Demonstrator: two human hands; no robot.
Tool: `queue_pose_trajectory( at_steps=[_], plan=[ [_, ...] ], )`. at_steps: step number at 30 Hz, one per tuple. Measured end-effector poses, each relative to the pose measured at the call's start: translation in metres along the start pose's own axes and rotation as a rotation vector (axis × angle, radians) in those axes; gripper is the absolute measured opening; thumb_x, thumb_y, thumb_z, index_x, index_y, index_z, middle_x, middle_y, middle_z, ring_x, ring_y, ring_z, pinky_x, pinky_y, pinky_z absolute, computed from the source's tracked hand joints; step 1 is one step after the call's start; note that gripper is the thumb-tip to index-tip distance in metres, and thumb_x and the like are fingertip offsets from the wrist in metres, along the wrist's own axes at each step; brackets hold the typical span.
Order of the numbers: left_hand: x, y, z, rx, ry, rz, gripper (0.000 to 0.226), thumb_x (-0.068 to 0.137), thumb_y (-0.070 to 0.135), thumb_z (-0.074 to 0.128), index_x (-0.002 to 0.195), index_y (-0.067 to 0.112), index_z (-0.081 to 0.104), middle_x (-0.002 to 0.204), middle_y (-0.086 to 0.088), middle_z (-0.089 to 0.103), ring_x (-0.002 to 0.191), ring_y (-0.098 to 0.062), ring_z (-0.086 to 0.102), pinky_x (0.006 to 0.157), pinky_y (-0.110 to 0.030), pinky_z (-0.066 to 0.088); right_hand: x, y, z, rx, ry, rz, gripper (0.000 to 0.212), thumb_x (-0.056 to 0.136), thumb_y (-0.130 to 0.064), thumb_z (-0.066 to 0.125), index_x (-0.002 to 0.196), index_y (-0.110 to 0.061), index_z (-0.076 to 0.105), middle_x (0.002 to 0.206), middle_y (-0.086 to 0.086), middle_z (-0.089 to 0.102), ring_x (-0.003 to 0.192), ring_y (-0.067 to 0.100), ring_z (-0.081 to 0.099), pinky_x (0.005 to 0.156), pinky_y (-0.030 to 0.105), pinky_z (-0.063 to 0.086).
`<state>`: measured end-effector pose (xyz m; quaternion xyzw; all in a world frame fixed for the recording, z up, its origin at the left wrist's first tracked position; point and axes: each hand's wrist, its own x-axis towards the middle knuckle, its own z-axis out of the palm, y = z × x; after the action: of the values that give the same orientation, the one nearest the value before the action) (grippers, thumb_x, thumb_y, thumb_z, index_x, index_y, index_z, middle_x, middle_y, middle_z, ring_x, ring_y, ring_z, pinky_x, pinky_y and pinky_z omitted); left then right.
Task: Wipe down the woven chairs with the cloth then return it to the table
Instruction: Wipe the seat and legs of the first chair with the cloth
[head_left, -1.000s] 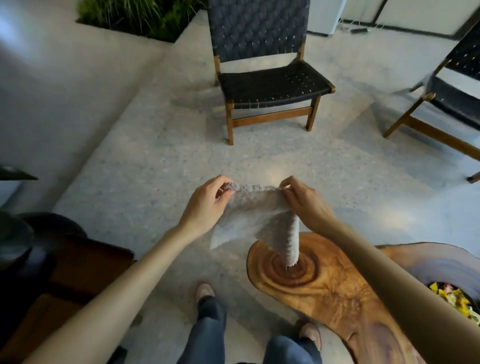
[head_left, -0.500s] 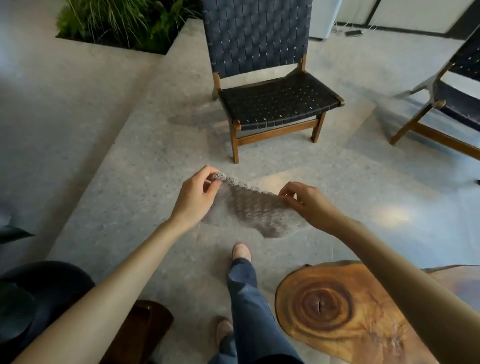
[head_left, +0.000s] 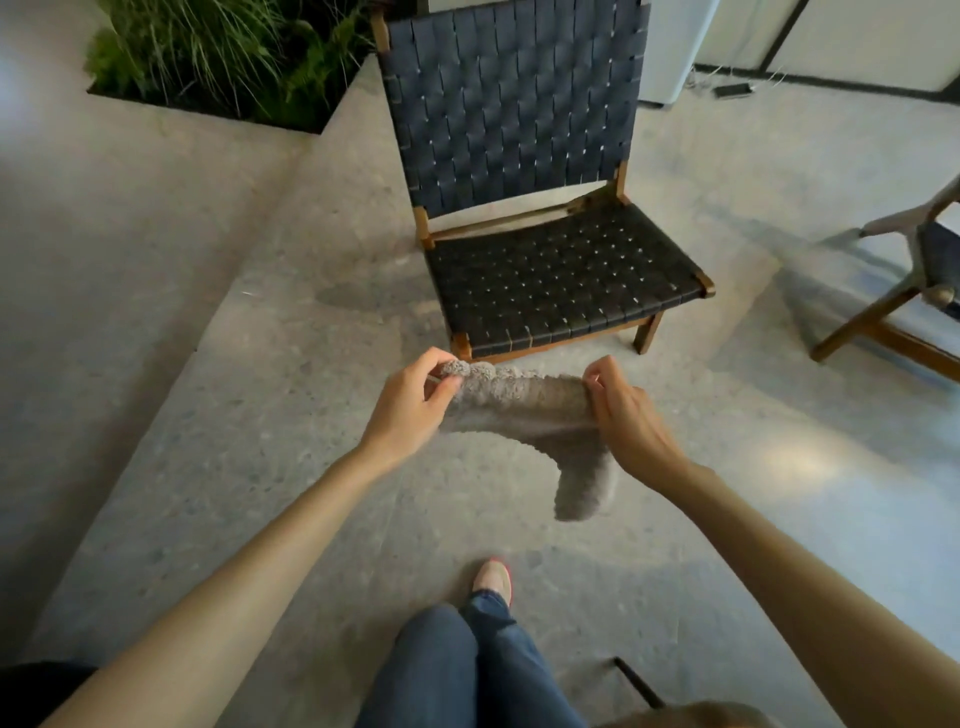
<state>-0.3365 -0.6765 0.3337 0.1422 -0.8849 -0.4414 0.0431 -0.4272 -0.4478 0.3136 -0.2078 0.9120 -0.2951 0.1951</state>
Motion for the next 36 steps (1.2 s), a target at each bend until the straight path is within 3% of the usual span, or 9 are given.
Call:
queue_pose_trajectory(
  at_steps=[3, 9, 11, 15, 19, 25, 29, 33, 36],
  plan=[
    [0.053, 0.0, 0.01, -0.033, 0.013, -0.026, 0.012, 0.094, 0.011, 0.056, 0.092, 0.022, 0.053, 0.075, 0.017, 0.057, 0.067, 0.009, 0.055, 0.06, -0.003, 0.038, 0.052, 0.007, -0.027, -0.024, -0.034, -0.015, 0.019, 0.104, -0.032, 0.031, 0.106, -0.019, 0.043, 0.098, 0.006, 0.061, 0.082, 0.022, 0.058, 0.074, 0.042, 0.051],
    [0.156, -0.018, 0.042, -0.039, 0.0, -0.095, 0.005, 0.094, 0.014, 0.055, 0.095, 0.018, 0.057, 0.081, 0.006, 0.062, 0.075, -0.006, 0.058, 0.067, -0.016, 0.044, 0.157, 0.037, -0.06, -0.134, -0.151, -0.121, 0.026, 0.087, -0.026, 0.067, 0.102, -0.018, 0.047, 0.094, -0.003, 0.057, 0.085, 0.017, 0.056, 0.072, 0.033, 0.049],
    [0.191, -0.028, 0.055, -0.016, -0.006, -0.127, 0.009, 0.095, 0.017, 0.054, 0.102, 0.014, 0.058, 0.088, 0.002, 0.063, 0.081, -0.014, 0.059, 0.071, -0.025, 0.046, 0.195, 0.051, -0.065, -0.17, -0.19, -0.122, 0.025, 0.085, -0.012, 0.066, 0.098, -0.019, 0.046, 0.094, -0.003, 0.054, 0.088, 0.019, 0.055, 0.072, 0.031, 0.048],
    [0.26, -0.042, 0.081, -0.08, -0.027, -0.155, 0.006, 0.096, 0.016, 0.052, 0.1, 0.02, 0.053, 0.086, 0.012, 0.057, 0.079, -0.004, 0.055, 0.066, -0.004, 0.04, 0.272, 0.075, -0.077, -0.228, -0.184, -0.094, 0.024, 0.084, 0.002, 0.053, 0.098, -0.017, 0.047, 0.094, -0.001, 0.051, 0.09, 0.023, 0.052, 0.074, 0.036, 0.045],
    [0.325, -0.047, 0.095, -0.145, 0.04, -0.139, 0.008, 0.096, 0.014, 0.052, 0.103, 0.017, 0.054, 0.098, 0.009, 0.059, 0.096, -0.004, 0.058, 0.085, -0.014, 0.045, 0.343, 0.088, -0.096, -0.314, -0.06, -0.162, 0.024, 0.088, 0.003, 0.049, 0.106, -0.012, 0.053, 0.097, 0.003, 0.057, 0.091, 0.024, 0.047, 0.077, 0.037, 0.041],
    [0.374, -0.051, 0.109, -0.066, 0.142, -0.054, 0.015, 0.096, 0.017, 0.05, 0.111, 0.019, 0.054, 0.104, 0.021, 0.055, 0.089, 0.019, 0.054, 0.071, 0.001, 0.043, 0.394, 0.099, -0.109, -0.343, 0.148, -0.302, 0.021, 0.092, -0.004, 0.056, 0.112, -0.009, 0.058, 0.108, 0.009, 0.062, 0.091, 0.023, 0.044, 0.078, 0.037, 0.04],
    [0.362, -0.064, 0.139, -0.018, 0.197, -0.081, 0.019, 0.096, 0.015, 0.05, 0.114, 0.012, 0.056, 0.104, 0.008, 0.063, 0.08, -0.005, 0.063, 0.072, -0.014, 0.051, 0.4, 0.132, -0.084, -0.368, 0.063, -0.3, 0.025, 0.094, -0.003, 0.049, 0.118, -0.011, 0.054, 0.118, 0.007, 0.058, 0.102, 0.025, 0.043, 0.087, 0.037, 0.039],
    [0.336, -0.1, 0.184, 0.105, 0.215, -0.133, 0.018, 0.097, 0.016, 0.049, 0.113, 0.013, 0.057, 0.099, 0.009, 0.062, 0.063, 0.012, 0.05, 0.061, -0.002, 0.039, 0.4, 0.182, -0.032, -0.433, -0.048, -0.358, 0.029, 0.094, -0.003, 0.044, 0.12, -0.015, 0.052, 0.12, 0.002, 0.054, 0.102, 0.023, 0.04, 0.088, 0.034, 0.033],
    [0.325, -0.138, 0.216, 0.162, 0.192, -0.211, 0.016, 0.098, 0.015, 0.048, 0.112, 0.013, 0.055, 0.086, 0.008, 0.06, 0.056, 0.007, 0.045, 0.056, -0.004, 0.036, 0.404, 0.22, 0.016, -0.426, -0.148, -0.392, 0.028, 0.094, -0.004, 0.041, 0.116, -0.019, 0.05, 0.118, -0.002, 0.052, 0.095, 0.017, 0.036, 0.084, 0.029, 0.032]
  ],
)
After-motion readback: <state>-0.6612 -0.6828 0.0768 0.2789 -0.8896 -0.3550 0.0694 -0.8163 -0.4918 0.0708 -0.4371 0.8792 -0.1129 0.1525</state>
